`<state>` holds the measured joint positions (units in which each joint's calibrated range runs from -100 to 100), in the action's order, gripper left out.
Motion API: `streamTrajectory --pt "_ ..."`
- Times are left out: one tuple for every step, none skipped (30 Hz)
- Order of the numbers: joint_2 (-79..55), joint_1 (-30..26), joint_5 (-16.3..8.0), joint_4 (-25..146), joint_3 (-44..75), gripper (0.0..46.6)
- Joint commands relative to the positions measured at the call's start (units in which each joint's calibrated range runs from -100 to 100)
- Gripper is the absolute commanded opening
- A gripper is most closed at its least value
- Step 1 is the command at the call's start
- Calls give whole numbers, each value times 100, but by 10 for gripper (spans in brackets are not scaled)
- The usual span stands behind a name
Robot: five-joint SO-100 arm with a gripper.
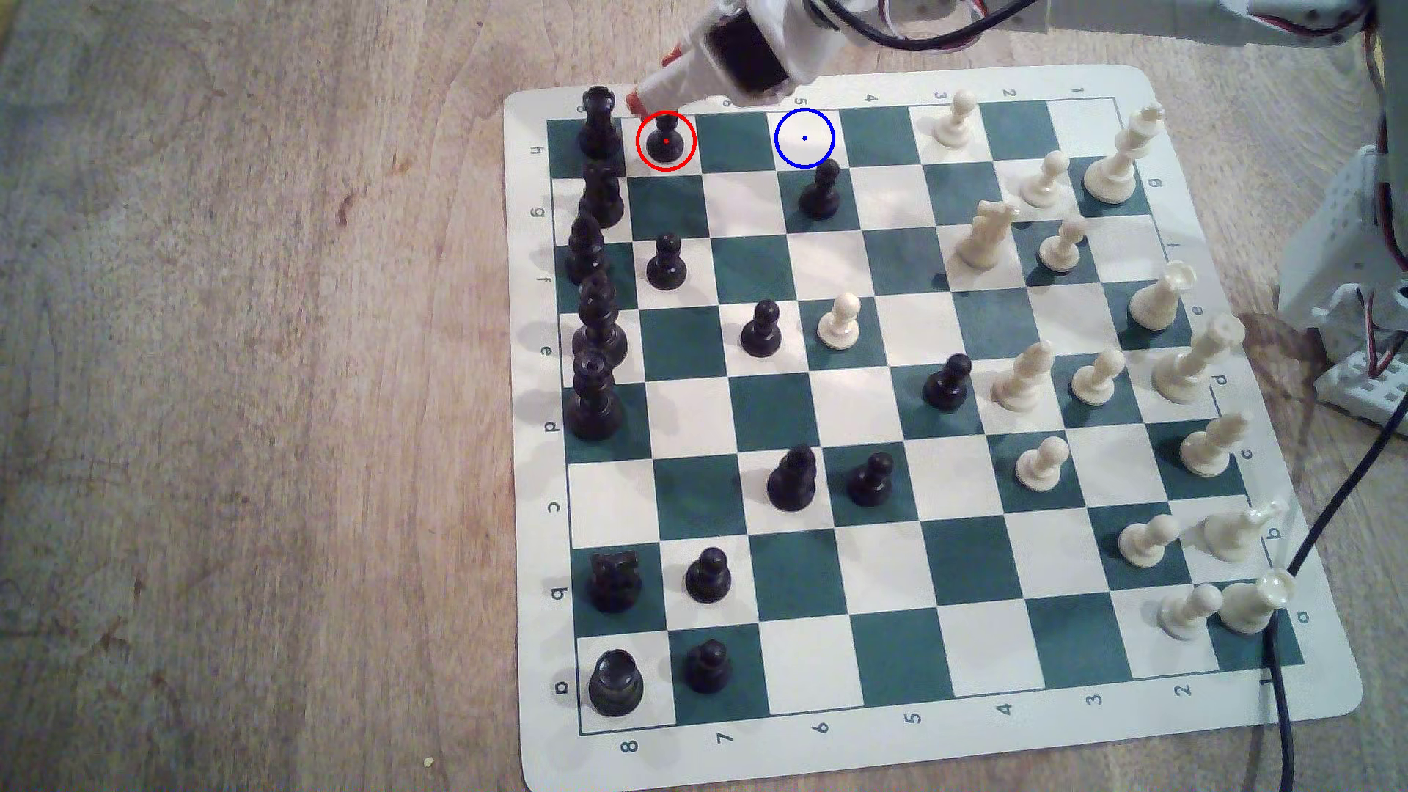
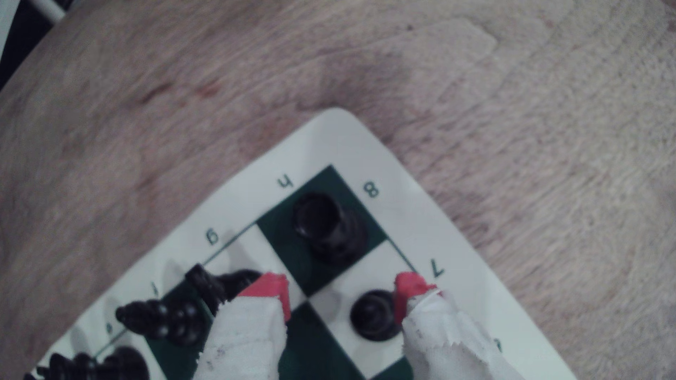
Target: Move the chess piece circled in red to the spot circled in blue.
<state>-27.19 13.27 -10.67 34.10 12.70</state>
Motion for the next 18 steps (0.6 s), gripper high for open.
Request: streamTrajectory --pt "155 30 -15 -44 543 159" --pt "138 30 -15 -44 543 159" --pt "96 30 -15 -44 543 159" --pt "70 30 -15 -44 543 159" --pt "45 22 -15 -52 553 159" --pt "11 22 -15 -52 562 159" --pt "-32 22 -15 -61 589 159" --pt "-57 22 -15 -61 607 159" --pt "-74 14 -15 -61 616 159" --pt "-91 14 -15 -69 625 159" --pt "-108 6 -15 -77 625 159" --pt "-133 6 -15 -93 643 159" --pt "-142 6 -20 -102 643 159" --pt "-159 6 -24 -110 652 159" --pt "-167 6 -24 -118 652 160" --pt "-193 6 -29 -159 661 160" --pt "-201 6 -34 -167 661 160" --pt "-218 6 -39 -167 661 160"
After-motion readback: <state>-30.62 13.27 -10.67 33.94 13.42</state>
